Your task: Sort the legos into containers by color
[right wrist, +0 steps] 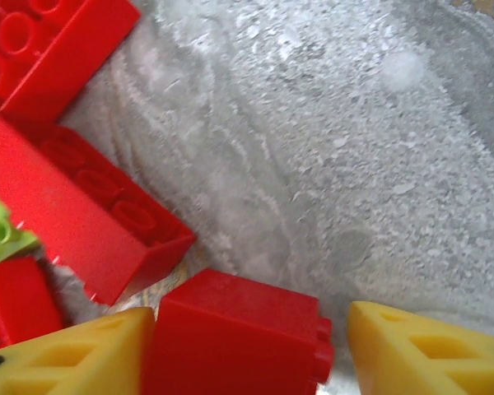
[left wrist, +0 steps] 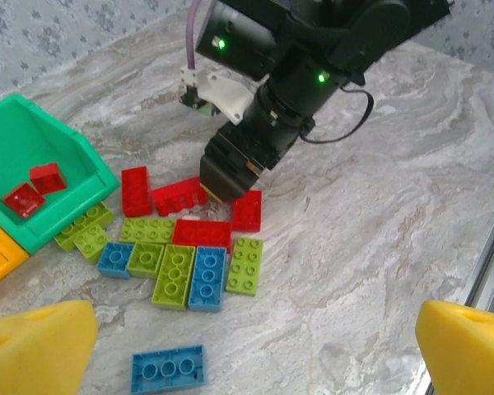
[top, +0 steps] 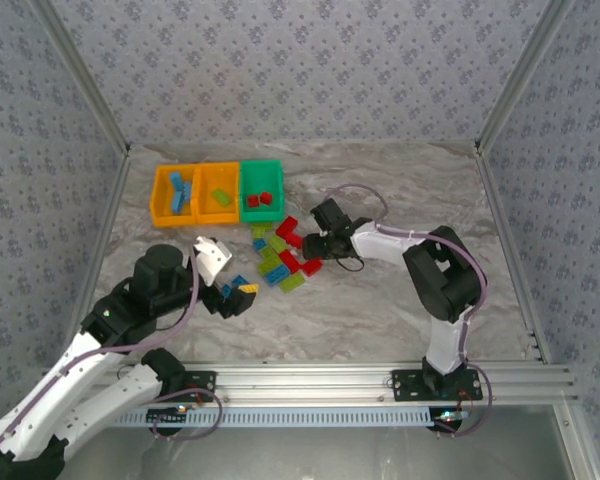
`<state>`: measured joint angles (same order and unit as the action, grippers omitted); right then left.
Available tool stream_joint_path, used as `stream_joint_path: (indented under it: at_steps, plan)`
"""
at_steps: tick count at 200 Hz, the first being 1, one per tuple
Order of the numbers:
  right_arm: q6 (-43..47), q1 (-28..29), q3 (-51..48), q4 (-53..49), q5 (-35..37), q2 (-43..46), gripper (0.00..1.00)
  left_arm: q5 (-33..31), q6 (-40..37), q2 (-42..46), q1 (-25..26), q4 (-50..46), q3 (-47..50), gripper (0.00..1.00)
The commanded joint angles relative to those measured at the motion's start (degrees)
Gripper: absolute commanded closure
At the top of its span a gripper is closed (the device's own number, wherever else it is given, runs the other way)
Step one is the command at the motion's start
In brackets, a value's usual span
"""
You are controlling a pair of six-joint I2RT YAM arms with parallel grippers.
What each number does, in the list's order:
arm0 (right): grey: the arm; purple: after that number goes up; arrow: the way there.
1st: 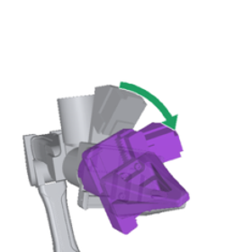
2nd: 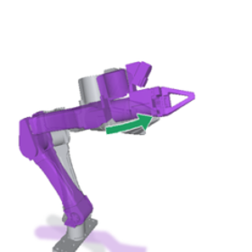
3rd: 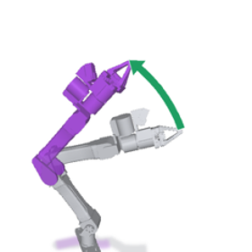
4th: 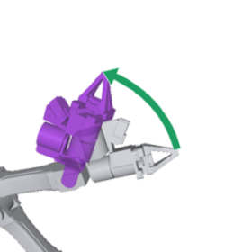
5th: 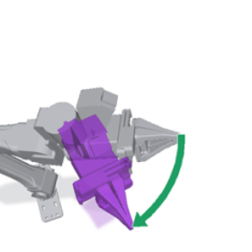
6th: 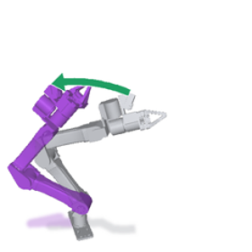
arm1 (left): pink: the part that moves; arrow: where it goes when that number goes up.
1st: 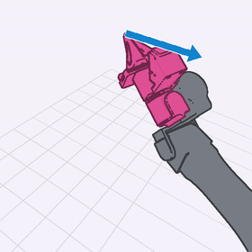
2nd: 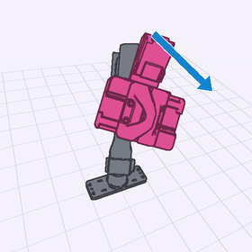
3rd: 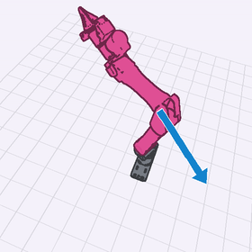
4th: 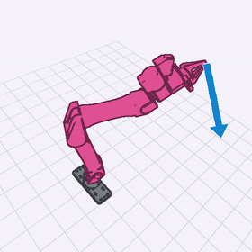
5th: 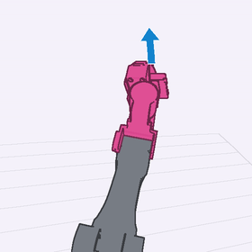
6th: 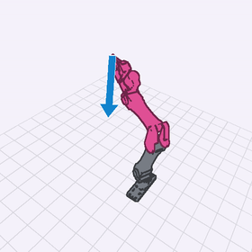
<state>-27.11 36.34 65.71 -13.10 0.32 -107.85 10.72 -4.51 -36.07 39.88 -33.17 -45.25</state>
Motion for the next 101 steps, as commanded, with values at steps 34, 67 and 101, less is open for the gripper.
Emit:
stream_joint_path:
  at_steps: [34,67,101]
  plan:
    - [0.7,-0.3,0.9,-1.5,0.5,1.1,0.58,0.6,-3.1,-1.6,-0.4,0.7,1.5,0.01]
    - [2.0,4.8,-5.0,2.1,9.3,15.7,0.59,0.8,-2.5,-1.8,-1.4,1.2,1.3,0.01]
    - [8.4,10.8,-2.7,9.2,9.3,19.4,0.57,-4.7,3.4,-0.8,-5.9,3.4,1.5,0.01]
